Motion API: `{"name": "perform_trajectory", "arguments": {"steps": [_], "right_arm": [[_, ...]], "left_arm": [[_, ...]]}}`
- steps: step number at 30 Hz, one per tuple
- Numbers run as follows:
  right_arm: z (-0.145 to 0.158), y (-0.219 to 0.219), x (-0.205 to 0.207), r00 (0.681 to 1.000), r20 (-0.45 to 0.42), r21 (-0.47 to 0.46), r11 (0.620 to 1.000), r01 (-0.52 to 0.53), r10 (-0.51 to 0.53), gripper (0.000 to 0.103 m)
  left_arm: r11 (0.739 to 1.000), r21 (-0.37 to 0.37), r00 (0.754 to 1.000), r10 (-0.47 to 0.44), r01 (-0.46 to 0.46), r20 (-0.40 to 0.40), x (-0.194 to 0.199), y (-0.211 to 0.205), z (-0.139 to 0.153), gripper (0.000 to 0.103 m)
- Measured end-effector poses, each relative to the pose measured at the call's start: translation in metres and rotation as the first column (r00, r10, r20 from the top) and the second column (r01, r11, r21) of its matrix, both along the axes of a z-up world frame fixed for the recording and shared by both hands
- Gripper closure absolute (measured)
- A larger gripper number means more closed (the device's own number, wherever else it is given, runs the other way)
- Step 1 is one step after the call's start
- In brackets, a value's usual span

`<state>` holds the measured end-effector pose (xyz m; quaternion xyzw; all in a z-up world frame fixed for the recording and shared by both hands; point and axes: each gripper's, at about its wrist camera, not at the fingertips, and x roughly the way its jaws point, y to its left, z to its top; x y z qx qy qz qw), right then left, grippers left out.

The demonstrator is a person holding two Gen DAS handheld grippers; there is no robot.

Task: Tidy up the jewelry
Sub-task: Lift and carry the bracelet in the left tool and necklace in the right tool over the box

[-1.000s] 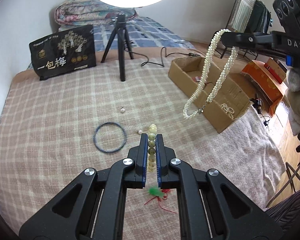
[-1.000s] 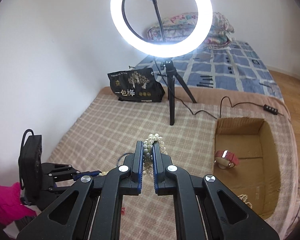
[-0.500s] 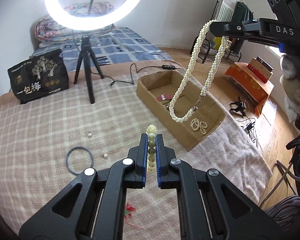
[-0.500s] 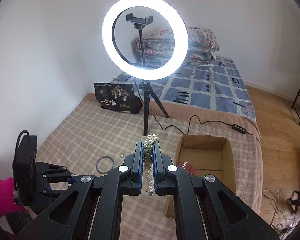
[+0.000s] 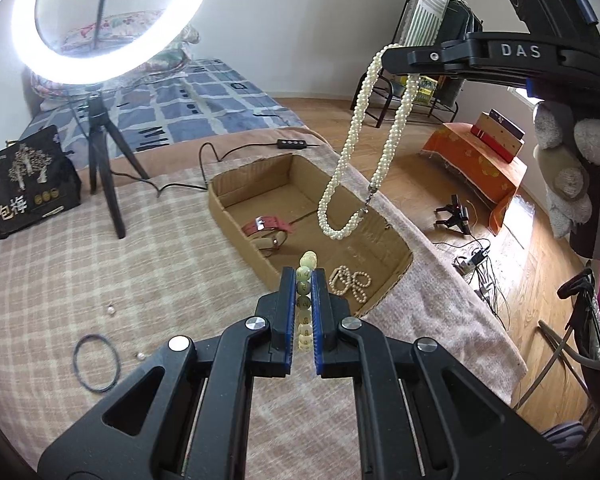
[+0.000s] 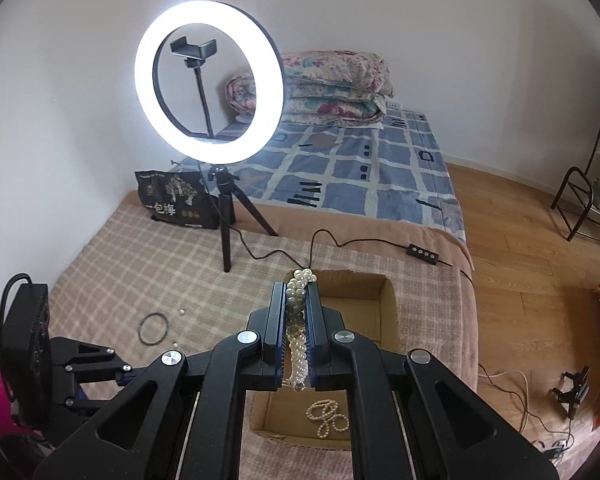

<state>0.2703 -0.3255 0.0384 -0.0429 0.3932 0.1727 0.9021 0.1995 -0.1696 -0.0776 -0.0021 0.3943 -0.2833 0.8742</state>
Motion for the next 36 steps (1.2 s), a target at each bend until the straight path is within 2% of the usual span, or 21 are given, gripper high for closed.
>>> {"name": "perform_trajectory", "arguments": {"steps": [9, 22, 36], "right_arm": [[-0.020, -0.032, 0.033, 0.998, -0.029, -0.007, 0.998, 0.055, -0.055, 0.096], [-0.063, -0.050, 0.072, 0.994, -0.093, 0.014, 0.998, 0.062, -0.061, 0.096], [-0.097, -0.057, 0.092, 0.986, -0.151, 0.035, 0.996, 0.079, -0.073, 0.096]], "left_arm": [[1.000, 0.002, 1.000, -0.015, 0.015, -0.026, 0.019, -0.036, -0.021, 0.098], [0.999, 0.011, 0.998, -0.047, 0.048, -0.049, 0.032, -0.070, -0.043, 0.098], [0.998, 0.031, 0.996, -0.049, 0.052, -0.070, 0.037, -0.077, -0.060, 0.098]]}}
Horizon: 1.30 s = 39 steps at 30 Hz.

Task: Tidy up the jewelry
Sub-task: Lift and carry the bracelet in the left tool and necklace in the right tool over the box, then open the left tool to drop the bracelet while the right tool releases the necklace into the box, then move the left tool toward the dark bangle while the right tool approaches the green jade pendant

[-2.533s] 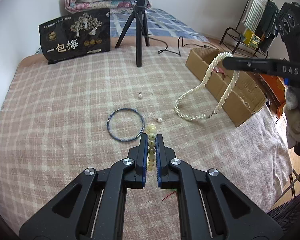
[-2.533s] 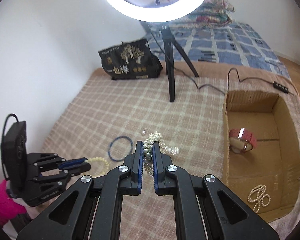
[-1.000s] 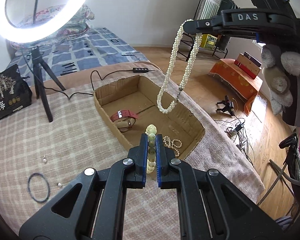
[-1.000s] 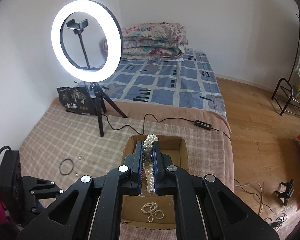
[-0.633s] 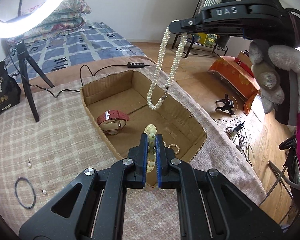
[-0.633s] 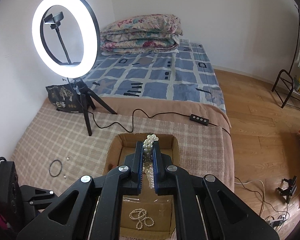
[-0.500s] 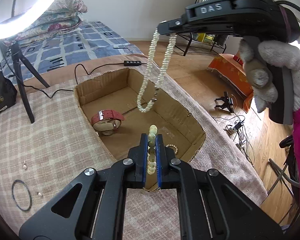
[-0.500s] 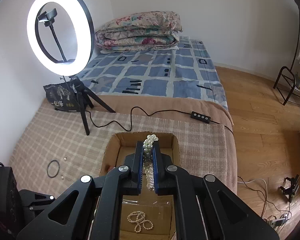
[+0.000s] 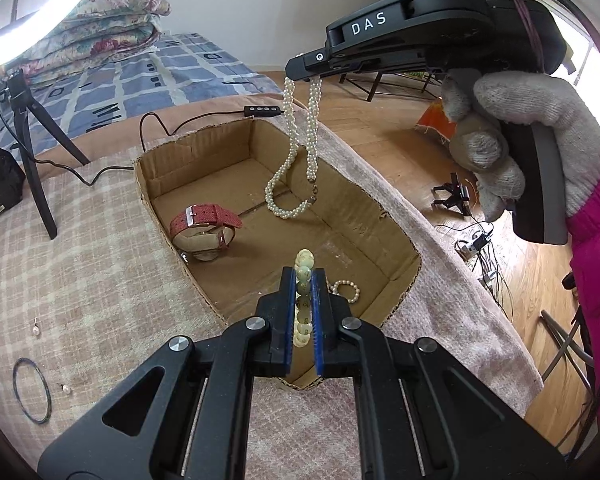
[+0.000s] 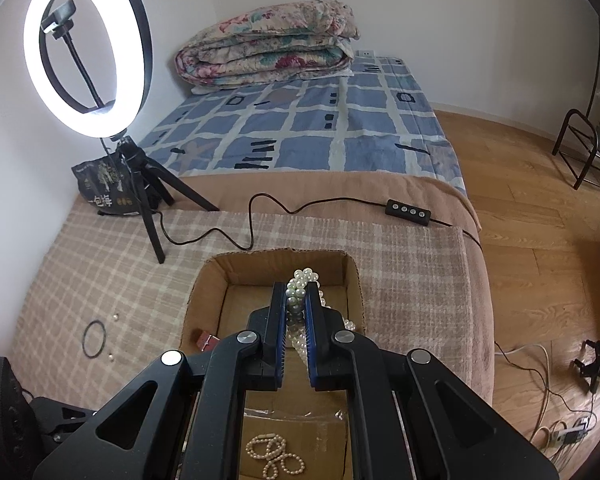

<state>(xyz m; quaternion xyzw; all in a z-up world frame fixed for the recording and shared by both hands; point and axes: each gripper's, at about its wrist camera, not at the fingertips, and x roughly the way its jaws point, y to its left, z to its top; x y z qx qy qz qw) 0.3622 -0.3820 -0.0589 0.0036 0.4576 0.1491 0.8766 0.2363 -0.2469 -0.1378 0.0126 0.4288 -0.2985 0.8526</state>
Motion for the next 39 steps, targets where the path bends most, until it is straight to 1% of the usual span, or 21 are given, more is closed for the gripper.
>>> {"name": "perform_trajectory", "arguments": {"steps": [5, 7, 8, 9, 10, 11, 12, 13, 14, 15, 23, 28, 31, 39], "right_arm": [[-0.002, 0.001, 0.002, 1.000, 0.000, 0.000, 1.000, 0.008, -0.008, 0.094], [0.000, 0.002, 0.001, 1.000, 0.005, 0.000, 1.000, 0.012, -0.012, 0.084], [0.001, 0.003, 0.001, 1.000, 0.009, -0.004, 1.000, 0.015, -0.015, 0.067], [0.002, 0.004, 0.000, 1.000, 0.015, -0.009, 1.000, 0.019, -0.019, 0.049], [0.005, 0.005, -0.001, 0.999, 0.026, -0.014, 1.000, 0.022, -0.022, 0.045], [0.007, 0.006, -0.003, 0.999, 0.035, -0.018, 1.000, 0.022, -0.022, 0.044], [0.008, 0.007, -0.003, 0.999, 0.038, -0.021, 1.000, 0.023, -0.022, 0.043], [0.009, 0.008, -0.003, 0.999, 0.037, -0.027, 0.999, 0.026, -0.025, 0.041], [0.009, 0.009, -0.003, 0.999, 0.036, -0.039, 0.999, 0.034, -0.032, 0.036], [0.010, 0.010, -0.004, 0.998, 0.037, -0.053, 0.998, 0.043, -0.041, 0.034], [0.018, 0.020, -0.015, 0.998, 0.049, -0.058, 0.997, 0.049, -0.046, 0.034], [0.024, 0.032, -0.027, 0.998, 0.055, -0.058, 0.998, 0.039, -0.036, 0.034], [0.028, 0.040, -0.037, 0.997, 0.066, -0.064, 0.997, 0.042, -0.037, 0.034], [0.039, 0.058, -0.069, 0.995, 0.091, -0.012, 0.999, 0.041, -0.040, 0.034]], "left_arm": [[1.000, -0.017, 1.000, -0.011, 0.010, -0.007, 0.001, 0.003, 0.000, 0.098], [1.000, -0.014, 1.000, -0.013, 0.012, -0.008, 0.001, 0.003, 0.000, 0.098], [1.000, -0.012, 1.000, -0.015, 0.015, -0.014, 0.000, 0.003, 0.000, 0.096], [1.000, -0.014, 1.000, -0.018, 0.018, -0.019, 0.001, 0.002, 0.000, 0.088], [1.000, -0.016, 1.000, -0.016, 0.016, -0.017, 0.000, 0.003, 0.001, 0.074], [1.000, -0.017, 1.000, -0.012, 0.012, -0.011, 0.000, 0.004, 0.001, 0.067], [1.000, -0.020, 1.000, -0.007, 0.007, -0.003, -0.002, 0.005, 0.002, 0.057], [1.000, -0.022, 1.000, -0.004, 0.004, 0.002, -0.003, 0.005, 0.003, 0.056], [1.000, -0.021, 1.000, -0.002, 0.002, 0.003, -0.004, 0.006, 0.004, 0.056], [1.000, -0.021, 1.000, -0.001, 0.001, 0.002, -0.005, 0.007, 0.005, 0.056], [1.000, -0.012, 1.000, 0.011, -0.010, 0.021, -0.014, 0.020, 0.014, 0.056], [1.000, -0.001, 0.999, 0.030, -0.030, 0.031, -0.020, 0.038, 0.019, 0.056], [0.999, 0.006, 0.998, 0.046, -0.046, 0.041, -0.025, 0.054, 0.023, 0.056], [0.993, 0.046, 0.992, 0.106, -0.109, 0.063, -0.037, 0.117, 0.031, 0.056]]}}
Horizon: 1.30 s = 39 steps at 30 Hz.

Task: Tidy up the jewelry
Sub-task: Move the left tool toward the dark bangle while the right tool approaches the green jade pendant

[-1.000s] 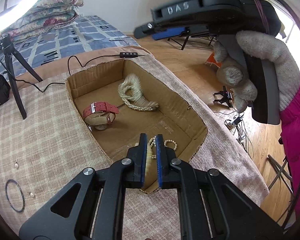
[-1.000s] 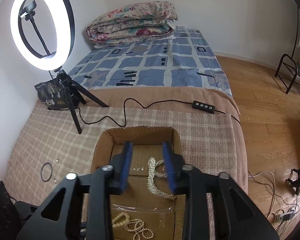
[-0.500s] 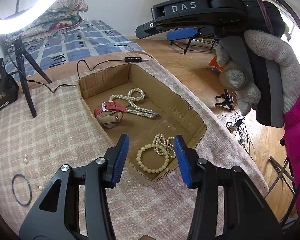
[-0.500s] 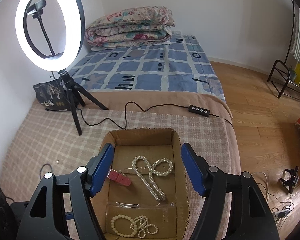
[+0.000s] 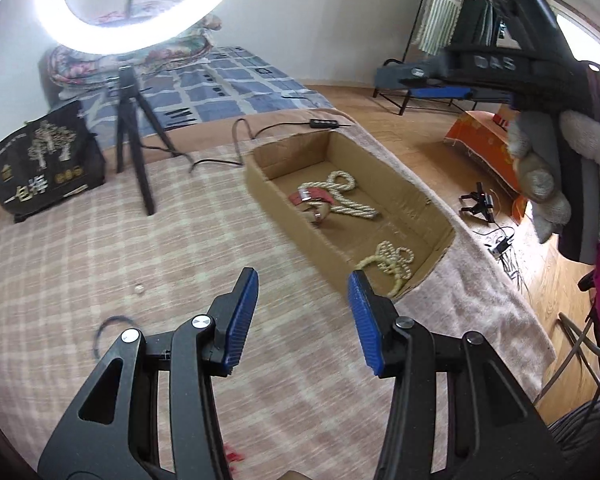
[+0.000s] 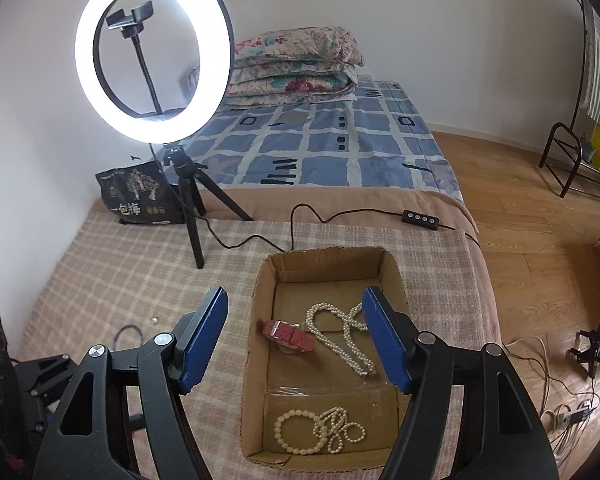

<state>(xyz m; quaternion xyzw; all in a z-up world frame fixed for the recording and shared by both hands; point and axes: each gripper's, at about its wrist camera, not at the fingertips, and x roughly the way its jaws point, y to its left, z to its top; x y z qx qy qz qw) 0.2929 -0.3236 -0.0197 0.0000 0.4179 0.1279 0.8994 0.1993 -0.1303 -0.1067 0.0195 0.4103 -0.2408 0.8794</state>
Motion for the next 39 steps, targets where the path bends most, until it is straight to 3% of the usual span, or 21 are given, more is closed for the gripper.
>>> {"name": "perform_trajectory", "arguments": {"steps": [12, 23, 30, 39], "right_arm": [[0.005, 0.047, -0.071, 0.995, 0.044, 0.030, 0.995, -0.097, 0.095, 0.034], [-0.042, 0.117, -0.130, 0.968, -0.049, 0.025, 0.969, -0.245, 0.246, 0.034], [-0.086, 0.164, -0.161, 0.914, -0.138, -0.042, 0.919, -0.391, 0.383, 0.034], [-0.120, 0.196, -0.173, 0.847, -0.210, -0.076, 0.855, -0.513, 0.489, 0.034]], "left_arm": [[0.985, 0.010, 0.985, 0.174, -0.174, 0.008, 0.001, 0.107, 0.013, 0.056], [0.965, 0.029, 0.963, 0.262, -0.261, -0.062, 0.013, 0.162, -0.012, 0.056], [0.955, 0.045, 0.945, 0.298, -0.295, -0.137, 0.027, 0.179, -0.038, 0.056], [0.949, 0.073, 0.924, 0.317, -0.308, -0.214, 0.038, 0.186, -0.068, 0.056]]}}
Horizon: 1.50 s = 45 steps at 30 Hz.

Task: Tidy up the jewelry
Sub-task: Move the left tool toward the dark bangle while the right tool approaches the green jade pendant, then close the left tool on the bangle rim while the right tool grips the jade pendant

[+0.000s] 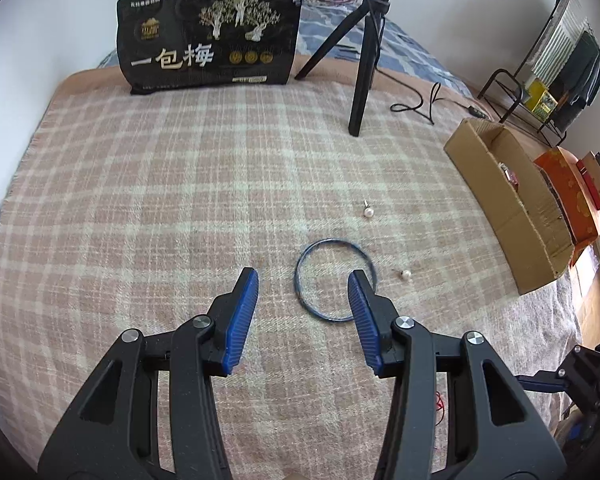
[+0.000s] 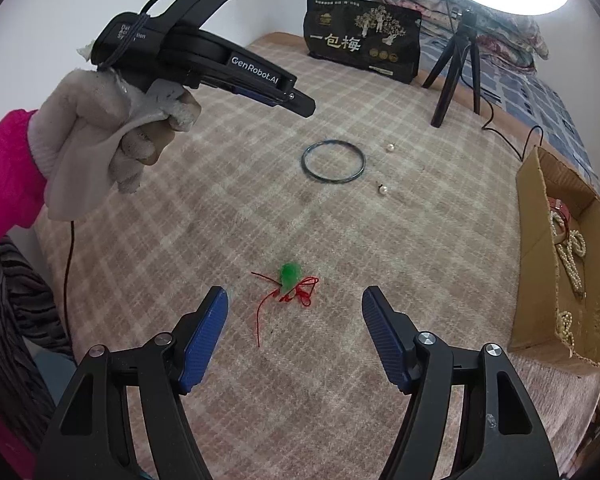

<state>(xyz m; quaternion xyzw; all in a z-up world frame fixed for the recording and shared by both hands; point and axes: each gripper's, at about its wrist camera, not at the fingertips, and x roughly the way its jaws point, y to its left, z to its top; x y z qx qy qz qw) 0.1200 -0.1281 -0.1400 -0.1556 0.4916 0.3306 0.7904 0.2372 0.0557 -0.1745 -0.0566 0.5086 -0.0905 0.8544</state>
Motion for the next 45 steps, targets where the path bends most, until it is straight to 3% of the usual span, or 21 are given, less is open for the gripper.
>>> {"name": "perform_trajectory", "arguments": {"steps": [12, 15, 21, 26, 32, 35, 40, 42, 45], "right_arm": [[-0.033, 0.024, 0.017, 0.992, -0.117, -0.026, 0.999, -0.044, 0.041, 0.038], [-0.038, 0.032, 0.020, 0.991, -0.127, -0.046, 0.997, -0.055, 0.049, 0.043], [-0.043, 0.044, 0.023, 0.989, -0.136, -0.069, 0.995, -0.071, 0.061, 0.048], [-0.049, 0.050, 0.025, 0.988, -0.141, -0.091, 0.993, -0.077, 0.063, 0.055], [-0.061, 0.057, 0.036, 0.987, -0.151, -0.115, 0.991, -0.069, 0.051, 0.058], [-0.064, 0.059, 0.036, 0.988, -0.147, -0.126, 0.989, -0.076, 0.057, 0.059], [-0.071, 0.059, 0.036, 0.989, -0.139, -0.141, 0.987, -0.072, 0.052, 0.074], [-0.072, 0.057, 0.036, 0.988, -0.150, -0.129, 0.990, -0.061, 0.041, 0.088], [-0.073, 0.052, 0.039, 0.987, -0.160, -0.111, 0.993, -0.050, 0.032, 0.089]], "left_arm": [[0.999, -0.037, 0.997, 0.009, -0.012, -0.081, 0.019, 0.001, -0.026, 0.056], [0.999, -0.041, 0.994, 0.011, -0.016, -0.111, 0.028, -0.001, -0.033, 0.070], [0.999, -0.033, 0.987, 0.023, -0.029, -0.157, 0.040, -0.004, -0.048, 0.070], [1.000, -0.017, 0.985, 0.009, -0.012, -0.170, 0.044, -0.010, -0.053, 0.074], [0.997, 0.077, 0.986, -0.018, 0.031, -0.163, 0.045, -0.028, -0.062, 0.080], [0.995, 0.089, 0.988, -0.024, 0.039, -0.153, 0.046, -0.031, -0.063, 0.089], [0.993, 0.106, 0.990, -0.029, 0.044, -0.137, 0.046, -0.036, -0.064, 0.098], [0.994, 0.105, 0.990, -0.029, 0.044, -0.135, 0.046, -0.037, -0.063, 0.100], [0.993, 0.106, 0.991, -0.028, 0.042, -0.128, 0.045, -0.037, -0.062, 0.101]]}}
